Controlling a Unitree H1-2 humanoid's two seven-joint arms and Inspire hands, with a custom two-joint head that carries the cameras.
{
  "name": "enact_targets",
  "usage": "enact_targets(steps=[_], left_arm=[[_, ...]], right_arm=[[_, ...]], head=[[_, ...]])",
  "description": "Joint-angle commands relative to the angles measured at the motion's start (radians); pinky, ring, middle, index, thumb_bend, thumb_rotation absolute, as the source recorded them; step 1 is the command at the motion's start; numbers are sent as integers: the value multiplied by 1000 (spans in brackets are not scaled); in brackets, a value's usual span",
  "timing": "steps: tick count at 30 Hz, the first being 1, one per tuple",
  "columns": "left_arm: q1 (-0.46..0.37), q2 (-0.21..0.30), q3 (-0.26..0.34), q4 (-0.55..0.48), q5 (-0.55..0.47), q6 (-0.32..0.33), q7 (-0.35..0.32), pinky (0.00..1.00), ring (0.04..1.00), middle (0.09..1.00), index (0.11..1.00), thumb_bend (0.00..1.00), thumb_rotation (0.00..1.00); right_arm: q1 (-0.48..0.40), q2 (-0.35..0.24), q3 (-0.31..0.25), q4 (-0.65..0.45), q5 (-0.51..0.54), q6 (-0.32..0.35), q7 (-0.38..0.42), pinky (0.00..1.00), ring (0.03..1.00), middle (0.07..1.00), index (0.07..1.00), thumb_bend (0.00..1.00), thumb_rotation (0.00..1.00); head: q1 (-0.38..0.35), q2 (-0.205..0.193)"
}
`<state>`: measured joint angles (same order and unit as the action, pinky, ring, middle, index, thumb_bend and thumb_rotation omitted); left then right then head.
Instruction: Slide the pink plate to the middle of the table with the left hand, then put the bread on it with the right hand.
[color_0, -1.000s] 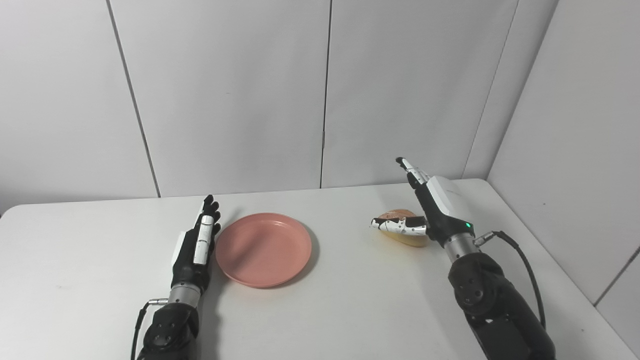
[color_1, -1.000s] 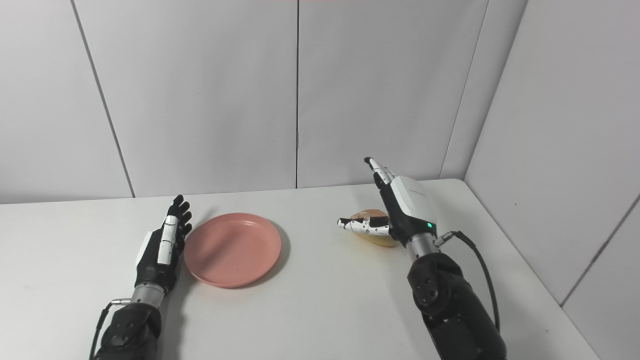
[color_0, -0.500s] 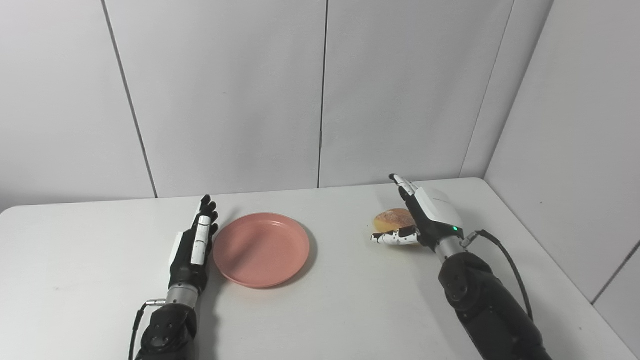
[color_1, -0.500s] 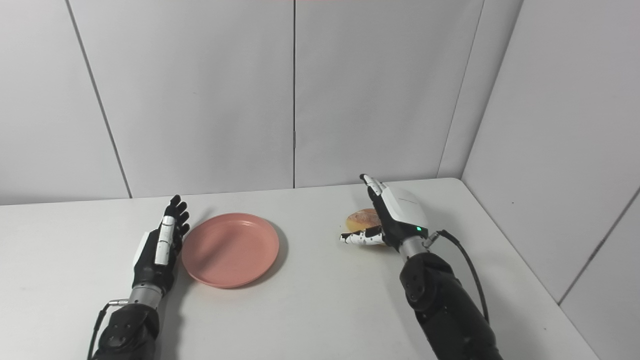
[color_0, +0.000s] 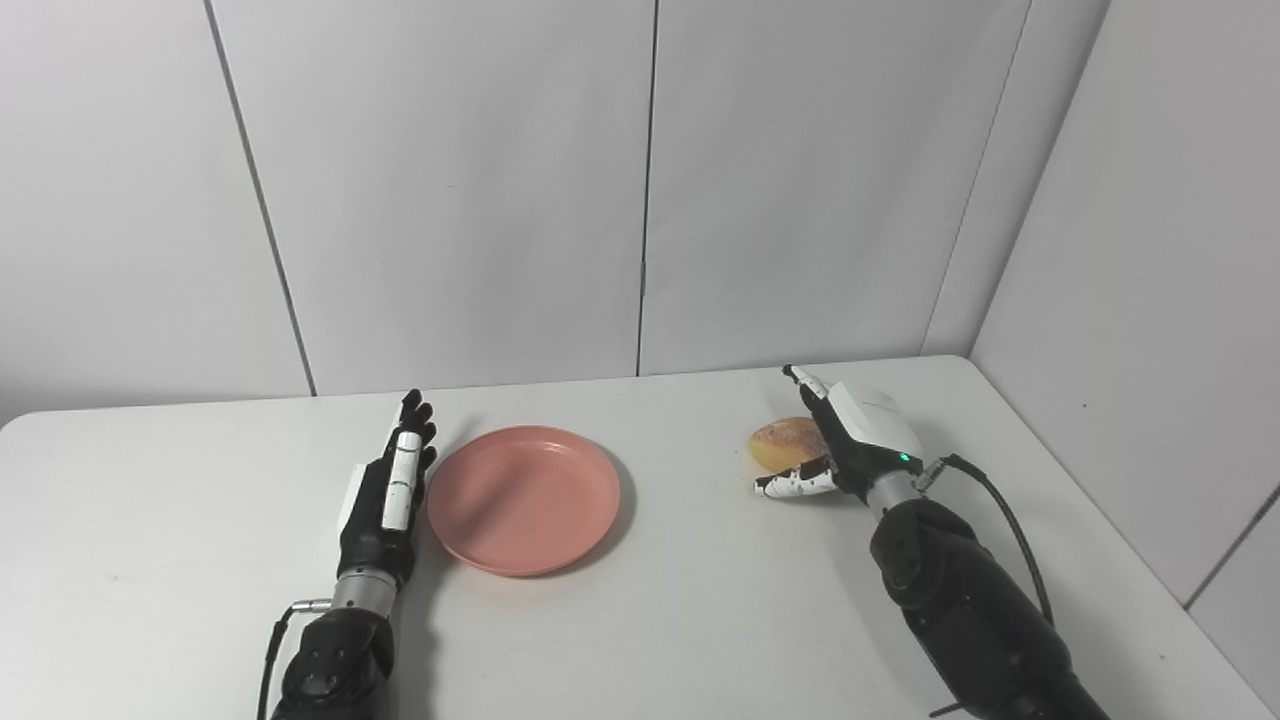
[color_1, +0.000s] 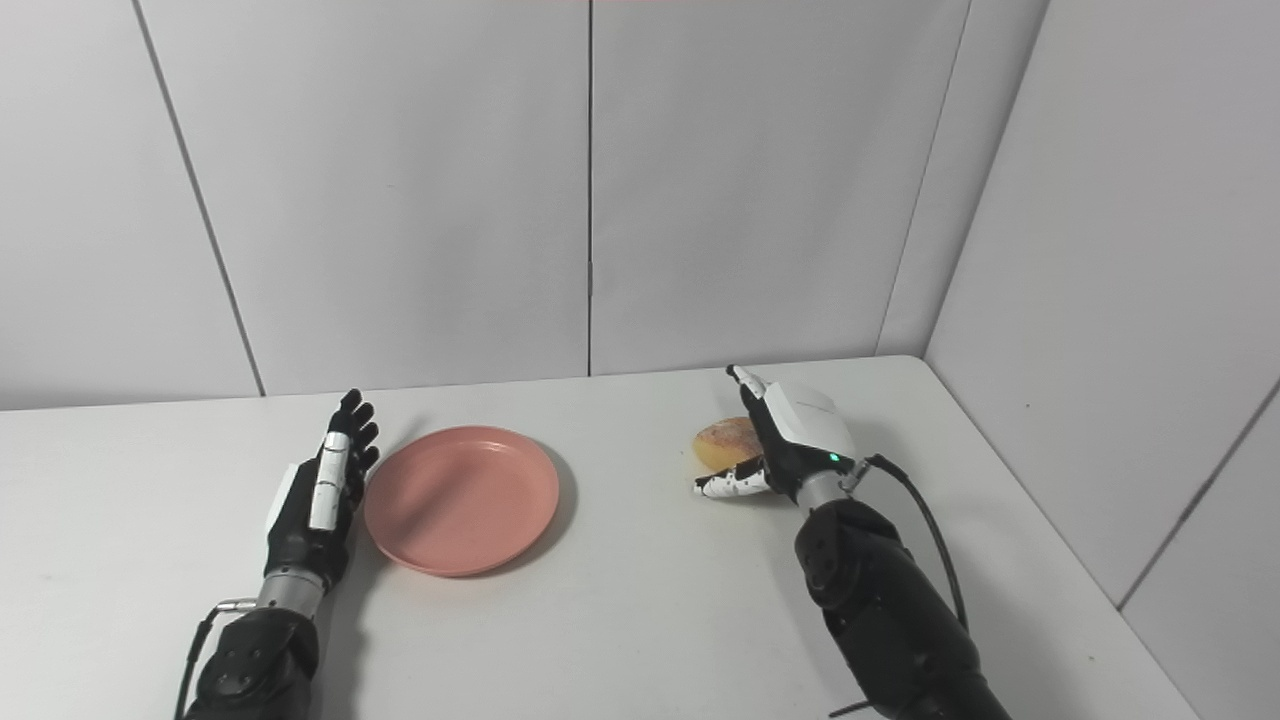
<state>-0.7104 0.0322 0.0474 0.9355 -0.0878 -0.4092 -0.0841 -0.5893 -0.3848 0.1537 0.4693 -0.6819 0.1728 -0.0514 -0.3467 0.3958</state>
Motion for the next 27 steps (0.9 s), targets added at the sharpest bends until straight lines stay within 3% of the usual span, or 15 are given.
enact_targets(steps=[1, 7, 12, 15, 25, 26, 27], left_arm=[[8, 3, 0, 1, 1, -20, -3, 1000, 1000, 1000, 994, 672, 1000], [9, 4, -2, -3, 7, -17, 4, 993, 1000, 998, 990, 683, 1000], [8, 4, 0, -4, 4, -15, 1, 998, 1000, 1000, 992, 680, 1000], [10, 4, 1, -8, 3, -13, 2, 998, 1000, 1000, 990, 674, 1000], [12, 0, -2, -7, 5, -15, 0, 999, 1000, 1000, 994, 677, 1000], [13, -1, -3, -9, 6, -15, 1, 996, 1000, 1000, 993, 674, 1000], [13, -1, -4, -8, 9, -17, 3, 996, 1000, 1000, 993, 673, 1000]], right_arm=[[-48, -27, -9, -18, 6, 5, -23, 721, 827, 870, 878, 663, 164], [-46, -32, -12, -19, 19, 2, -28, 552, 665, 766, 794, 563, 8], [-44, -29, -20, -19, 31, -2, -39, 486, 603, 725, 751, 529, 0], [-42, -29, -25, -18, 42, -11, -46, 514, 629, 725, 736, 495, 0], [-35, -35, -17, -21, 38, -21, -86, 431, 526, 601, 652, 471, 0], [-34, -35, -17, -21, 37, -21, -91, 403, 495, 510, 577, 496, 0], [-32, -34, -17, -26, 36, -19, -95, 393, 484, 479, 551, 505, 0]], head=[[-1, 1], [1, 3], [1, 5], [1, 1], [15, -4], [15, -4], [19, -6]])
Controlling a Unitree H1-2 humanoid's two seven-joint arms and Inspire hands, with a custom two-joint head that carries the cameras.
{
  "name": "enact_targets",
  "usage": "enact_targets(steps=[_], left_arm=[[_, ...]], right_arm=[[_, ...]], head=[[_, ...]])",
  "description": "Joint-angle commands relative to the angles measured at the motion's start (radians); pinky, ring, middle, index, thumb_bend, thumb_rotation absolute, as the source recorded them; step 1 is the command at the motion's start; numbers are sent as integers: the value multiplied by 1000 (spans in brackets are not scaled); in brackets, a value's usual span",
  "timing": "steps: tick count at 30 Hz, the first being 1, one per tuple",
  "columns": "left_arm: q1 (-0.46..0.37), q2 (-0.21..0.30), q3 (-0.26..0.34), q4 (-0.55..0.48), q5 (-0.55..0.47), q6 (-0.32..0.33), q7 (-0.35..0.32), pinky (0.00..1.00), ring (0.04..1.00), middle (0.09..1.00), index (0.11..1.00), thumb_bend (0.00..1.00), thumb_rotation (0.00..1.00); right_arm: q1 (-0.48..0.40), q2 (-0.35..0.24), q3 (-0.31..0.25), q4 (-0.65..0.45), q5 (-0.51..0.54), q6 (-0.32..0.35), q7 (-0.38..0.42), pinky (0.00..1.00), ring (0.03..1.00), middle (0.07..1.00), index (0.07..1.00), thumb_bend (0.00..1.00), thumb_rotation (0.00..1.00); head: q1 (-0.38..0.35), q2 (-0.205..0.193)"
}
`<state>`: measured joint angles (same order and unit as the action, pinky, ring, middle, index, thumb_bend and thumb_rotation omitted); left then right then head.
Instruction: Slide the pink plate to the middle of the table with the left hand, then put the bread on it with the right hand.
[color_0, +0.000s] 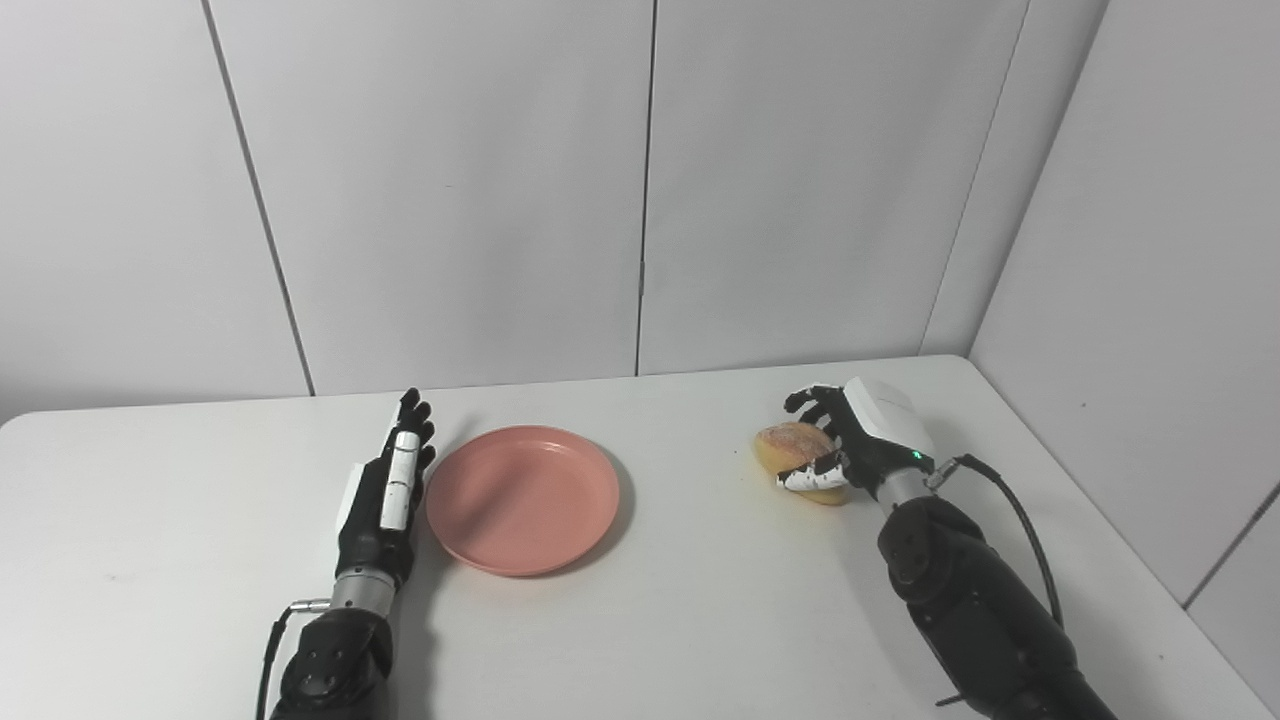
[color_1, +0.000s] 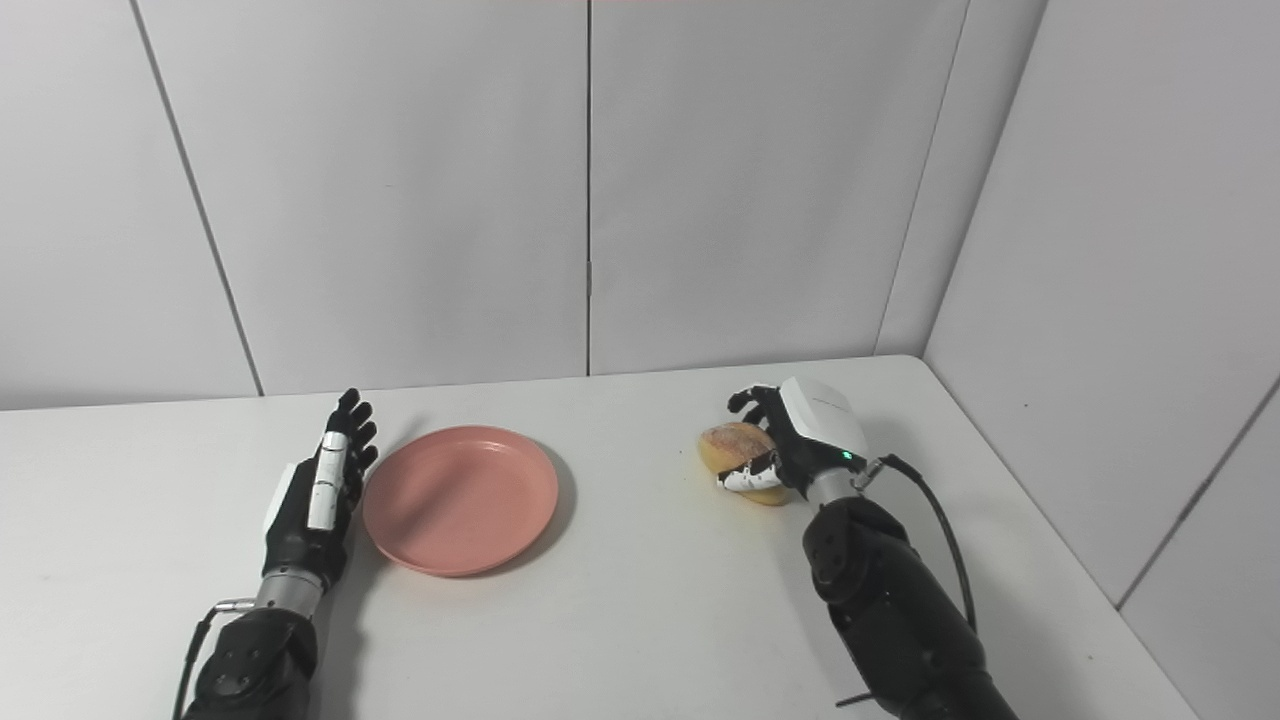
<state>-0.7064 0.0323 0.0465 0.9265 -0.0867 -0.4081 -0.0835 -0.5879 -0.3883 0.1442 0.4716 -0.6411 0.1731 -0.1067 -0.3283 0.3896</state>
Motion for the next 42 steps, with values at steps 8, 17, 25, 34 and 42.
enact_targets(steps=[8, 17, 25, 34, 42], left_arm=[[25, -7, -10, -34, 9, -4, 6, 994, 1000, 1000, 992, 693, 1000], [39, -14, -16, -68, 16, 15, 15, 999, 1000, 1000, 993, 694, 1000], [37, -24, -15, -58, 18, 10, 20, 992, 1000, 1000, 996, 673, 1000], [53, -39, -30, -106, 49, 33, 55, 972, 993, 997, 987, 664, 1000], [79, -75, -47, -210, 78, 101, 93, 972, 995, 1000, 985, 675, 1000]], right_arm=[[-12, -17, -23, -117, 20, -42, -64, 284, 369, 412, 521, 512, 0], [0, 39, -13, -321, 62, -27, -18, 307, 374, 471, 555, 503, 0], [-42, 97, 31, -384, 40, -15, 31, 317, 380, 474, 551, 505, 0], [-93, 136, 51, -357, 33, -24, 56, 294, 374, 471, 554, 504, 0], [-111, 141, 68, -372, 38, -45, 76, 293, 374, 472, 551, 504, 0]], head=[[38, 7], [59, 19], [90, 18], [184, 50], [303, 93]])
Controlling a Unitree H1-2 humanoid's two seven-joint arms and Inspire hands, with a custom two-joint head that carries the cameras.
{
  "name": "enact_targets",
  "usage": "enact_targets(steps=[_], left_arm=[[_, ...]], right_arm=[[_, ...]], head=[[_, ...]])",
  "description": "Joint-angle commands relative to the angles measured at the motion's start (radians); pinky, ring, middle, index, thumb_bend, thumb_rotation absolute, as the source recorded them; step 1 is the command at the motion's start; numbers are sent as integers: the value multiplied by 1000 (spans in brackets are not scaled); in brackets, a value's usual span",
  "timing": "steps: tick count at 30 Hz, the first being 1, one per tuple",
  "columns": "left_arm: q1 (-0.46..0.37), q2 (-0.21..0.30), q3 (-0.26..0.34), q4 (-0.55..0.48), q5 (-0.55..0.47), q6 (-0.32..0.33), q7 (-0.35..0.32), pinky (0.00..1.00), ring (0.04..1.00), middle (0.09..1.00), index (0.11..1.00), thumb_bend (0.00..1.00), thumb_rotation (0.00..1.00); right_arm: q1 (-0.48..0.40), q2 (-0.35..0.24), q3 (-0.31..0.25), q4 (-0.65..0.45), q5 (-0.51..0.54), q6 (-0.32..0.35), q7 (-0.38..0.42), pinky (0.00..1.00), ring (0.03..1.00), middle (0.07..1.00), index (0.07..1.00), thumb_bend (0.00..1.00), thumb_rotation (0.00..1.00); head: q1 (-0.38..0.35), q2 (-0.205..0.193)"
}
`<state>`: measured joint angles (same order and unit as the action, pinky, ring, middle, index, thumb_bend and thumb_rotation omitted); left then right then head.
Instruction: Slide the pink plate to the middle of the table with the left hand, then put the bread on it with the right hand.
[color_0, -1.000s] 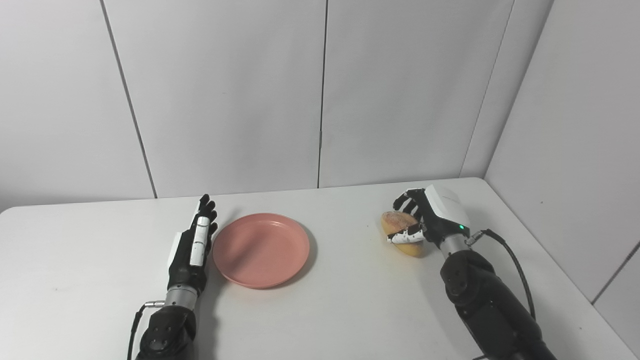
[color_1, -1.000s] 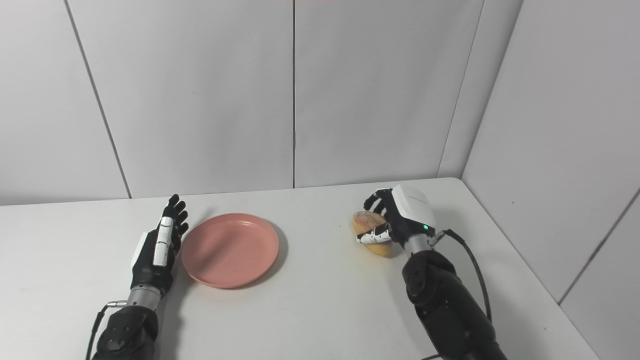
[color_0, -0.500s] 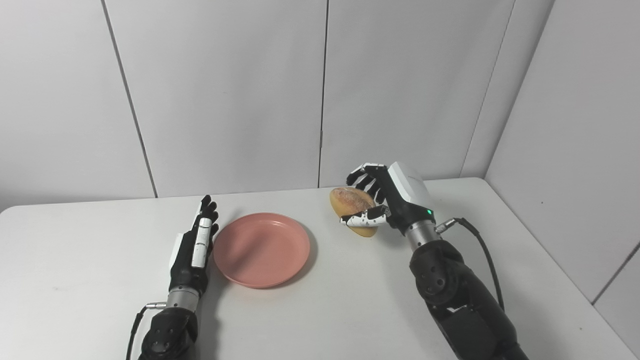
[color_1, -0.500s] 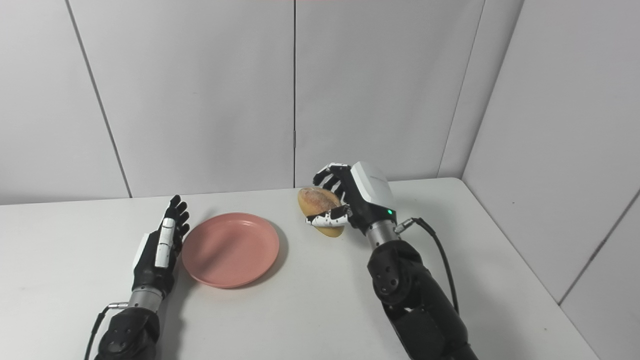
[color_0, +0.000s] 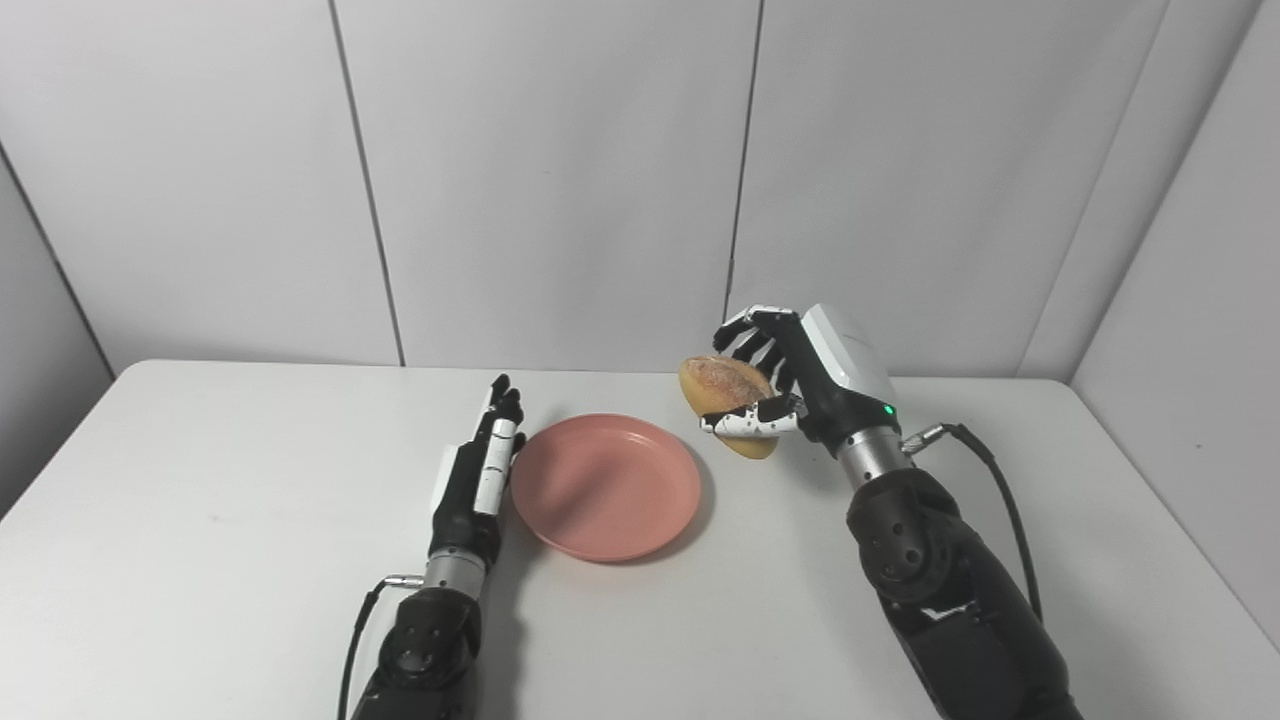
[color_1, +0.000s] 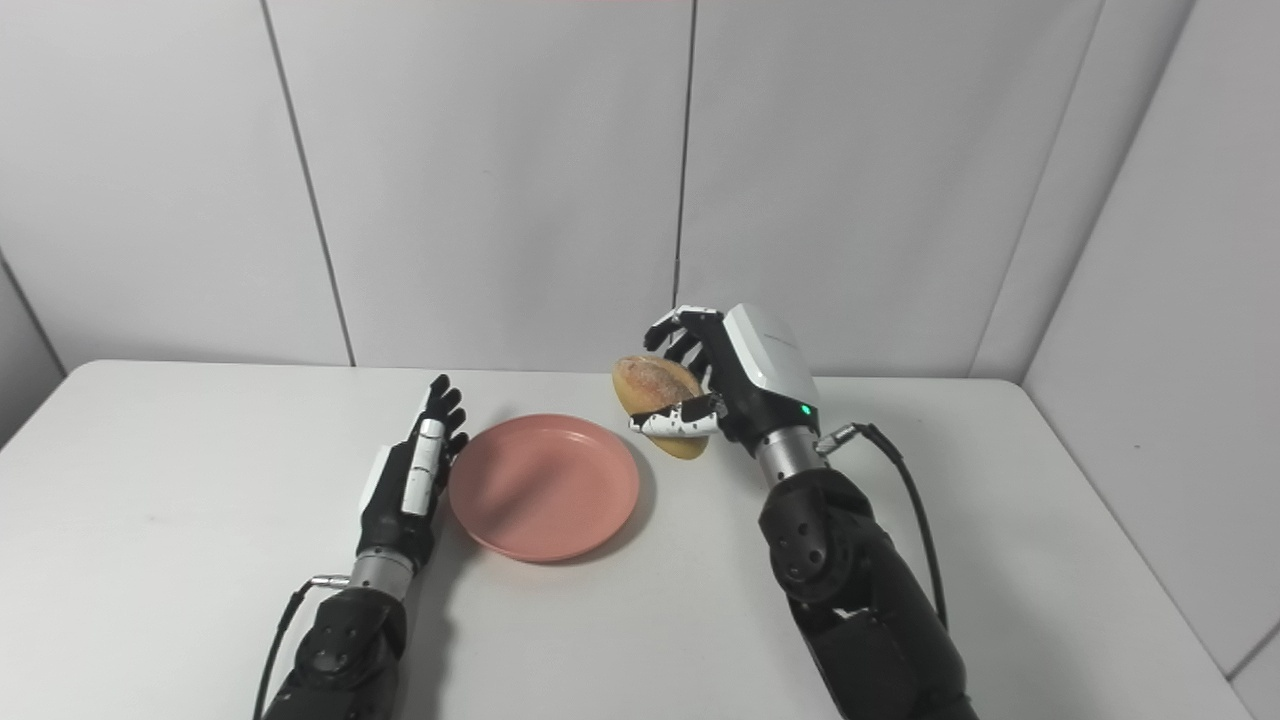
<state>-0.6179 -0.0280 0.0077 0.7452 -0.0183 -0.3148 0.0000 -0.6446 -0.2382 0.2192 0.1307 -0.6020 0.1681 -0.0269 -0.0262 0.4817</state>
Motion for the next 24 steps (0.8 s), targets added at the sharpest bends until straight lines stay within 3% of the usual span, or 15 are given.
enact_targets(steps=[1, 5, 12, 24], left_arm=[[-6, -18, -8, -42, 10, 19, 13, 972, 995, 1000, 984, 676, 1000], [8, -28, -13, -89, 23, 60, 26, 973, 995, 1000, 976, 681, 1000], [37, -40, -25, -163, 47, 137, 52, 969, 988, 1000, 962, 700, 1000], [40, -56, -29, -163, 56, 154, 92, 946, 969, 982, 940, 694, 1000]], right_arm=[[-55, -7, -5, -36, -1, -38, -2, 302, 377, 474, 552, 504, 0], [-57, 10, -5, -50, 16, -24, 18, 325, 390, 489, 546, 505, 0], [-68, 23, 19, -45, 15, -44, 33, 314, 379, 477, 556, 503, 0], [-113, 54, 73, 64, -16, -74, 16, 198, 402, 515, 489, 511, 0]], head=[[11, 4], [58, 15], [71, 16], [69, 7]])
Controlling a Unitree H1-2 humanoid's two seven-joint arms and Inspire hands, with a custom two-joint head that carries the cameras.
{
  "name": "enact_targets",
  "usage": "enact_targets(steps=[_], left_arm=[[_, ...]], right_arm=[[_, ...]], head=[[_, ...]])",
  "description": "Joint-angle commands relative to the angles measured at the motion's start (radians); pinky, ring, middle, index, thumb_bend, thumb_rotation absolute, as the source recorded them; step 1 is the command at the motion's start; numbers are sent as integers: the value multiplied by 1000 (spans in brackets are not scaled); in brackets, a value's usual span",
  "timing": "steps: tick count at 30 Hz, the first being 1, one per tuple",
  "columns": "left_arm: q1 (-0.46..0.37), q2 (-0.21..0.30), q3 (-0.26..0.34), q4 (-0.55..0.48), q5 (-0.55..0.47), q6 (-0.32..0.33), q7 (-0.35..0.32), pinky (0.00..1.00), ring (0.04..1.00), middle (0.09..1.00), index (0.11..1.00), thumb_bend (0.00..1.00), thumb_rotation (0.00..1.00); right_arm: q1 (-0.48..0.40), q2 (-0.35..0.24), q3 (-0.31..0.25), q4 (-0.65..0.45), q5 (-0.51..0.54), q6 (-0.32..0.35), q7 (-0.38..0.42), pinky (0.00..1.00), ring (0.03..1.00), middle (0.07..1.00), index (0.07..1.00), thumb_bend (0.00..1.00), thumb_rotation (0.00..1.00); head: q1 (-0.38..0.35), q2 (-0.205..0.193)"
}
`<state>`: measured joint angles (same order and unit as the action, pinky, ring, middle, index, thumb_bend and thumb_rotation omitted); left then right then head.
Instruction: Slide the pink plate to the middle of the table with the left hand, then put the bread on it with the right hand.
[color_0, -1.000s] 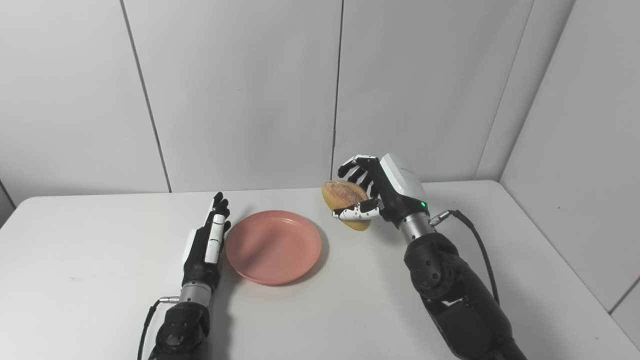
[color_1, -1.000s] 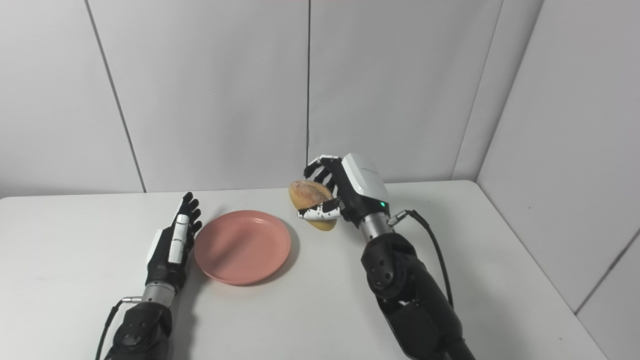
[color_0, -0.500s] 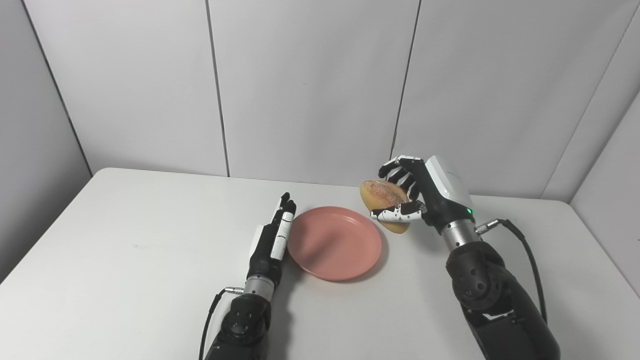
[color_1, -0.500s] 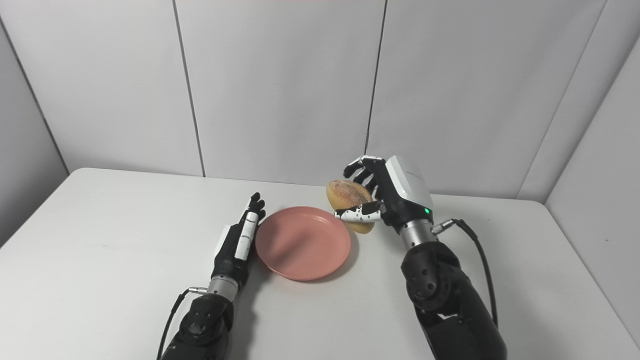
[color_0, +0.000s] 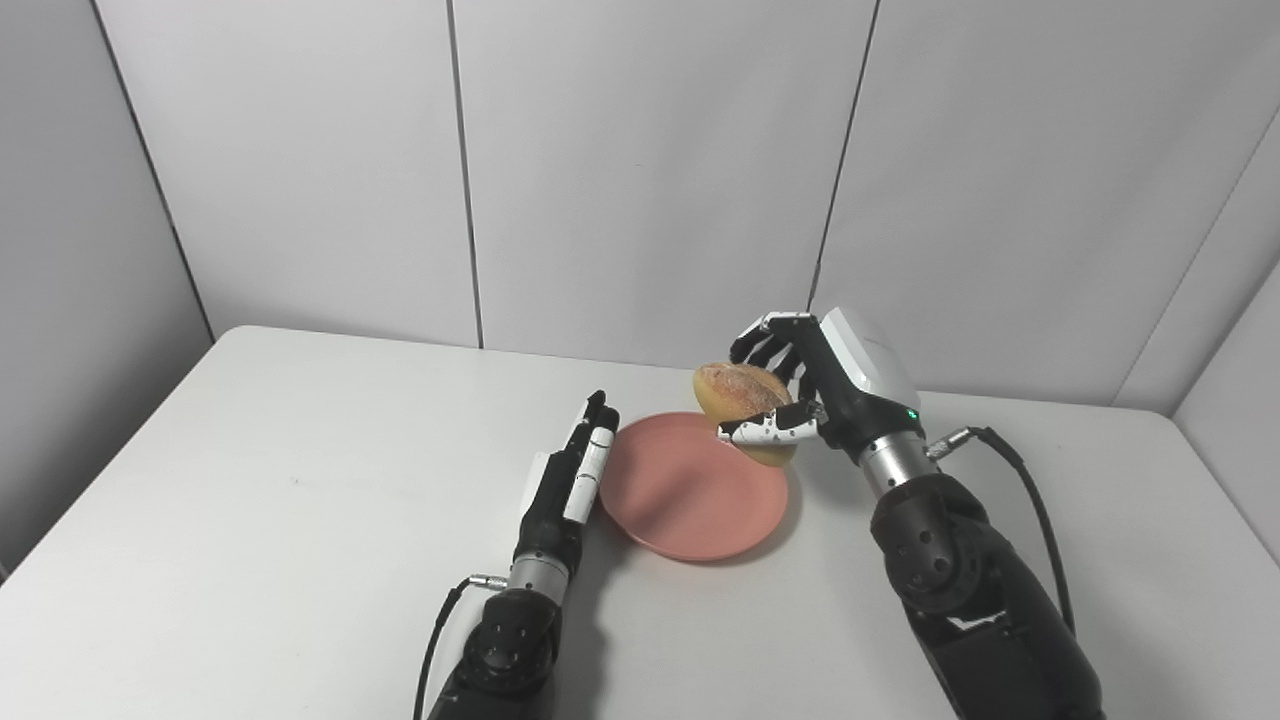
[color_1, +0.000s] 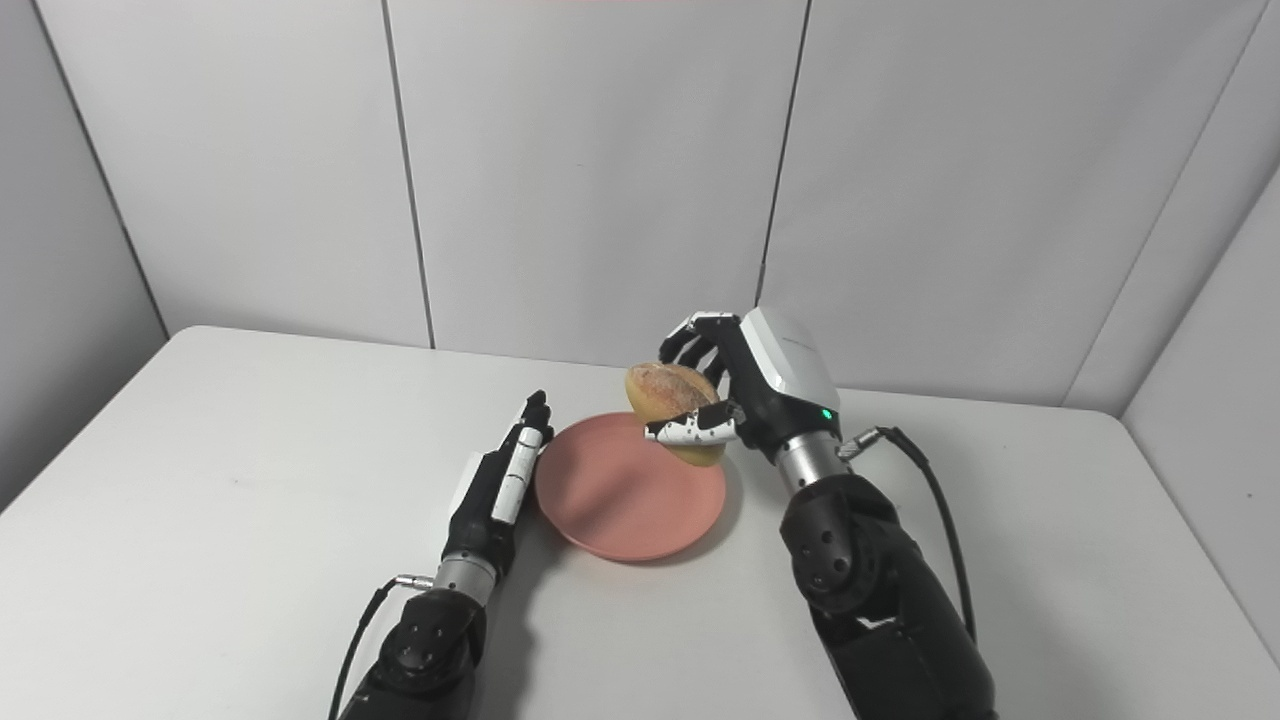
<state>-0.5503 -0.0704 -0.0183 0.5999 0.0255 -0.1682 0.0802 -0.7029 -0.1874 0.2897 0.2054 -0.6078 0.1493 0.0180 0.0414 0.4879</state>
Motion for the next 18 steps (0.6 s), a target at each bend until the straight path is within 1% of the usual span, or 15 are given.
enact_targets(steps=[1, 5, 9, 10, 13, 15, 18], left_arm=[[-29, -15, -2, -16, 12, 11, 14, 950, 970, 983, 940, 696, 1000], [-32, -14, -3, -2, 9, 2, 16, 949, 973, 986, 941, 698, 1000], [-40, -12, 1, 21, -1, -18, 11, 963, 982, 991, 945, 687, 1000], [-41, -10, 1, 27, -1, -24, 11, 965, 983, 992, 947, 680, 1000], [-43, -3, -3, 38, 2, -42, 4, 965, 984, 995, 952, 674, 1000], [-43, -1, -5, 43, 1, -53, -1, 971, 989, 999, 959, 672, 1000], [-44, -1, -6, 46, 1, -60, -1, 964, 985, 996, 956, 677, 1000]], right_arm=[[-59, 6, 8, 2, -16, -57, -32, 196, 404, 514, 489, 512, 0], [-76, 18, 26, 59, -25, -89, -50, 206, 408, 508, 488, 513, 0], [-95, 35, 36, 136, -22, -126, -69, 230, 414, 508, 488, 512, 0], [-98, 38, 39, 153, -24, -132, -73, 242, 379, 468, 526, 507, 0], [-108, 52, 55, 214, -44, -141, -98, 246, 364, 452, 543, 505, 0], [-112, 56, 62, 247, -52, -151, -113, 232, 398, 494, 502, 511, 0], [-118, 55, 71, 277, -57, -163, -123, 223, 406, 510, 489, 513, 0]], head=[[0, -2], [-12, -18], [-29, -21], [-29, -21], [-39, -31], [-44, -29], [-49, -26]])
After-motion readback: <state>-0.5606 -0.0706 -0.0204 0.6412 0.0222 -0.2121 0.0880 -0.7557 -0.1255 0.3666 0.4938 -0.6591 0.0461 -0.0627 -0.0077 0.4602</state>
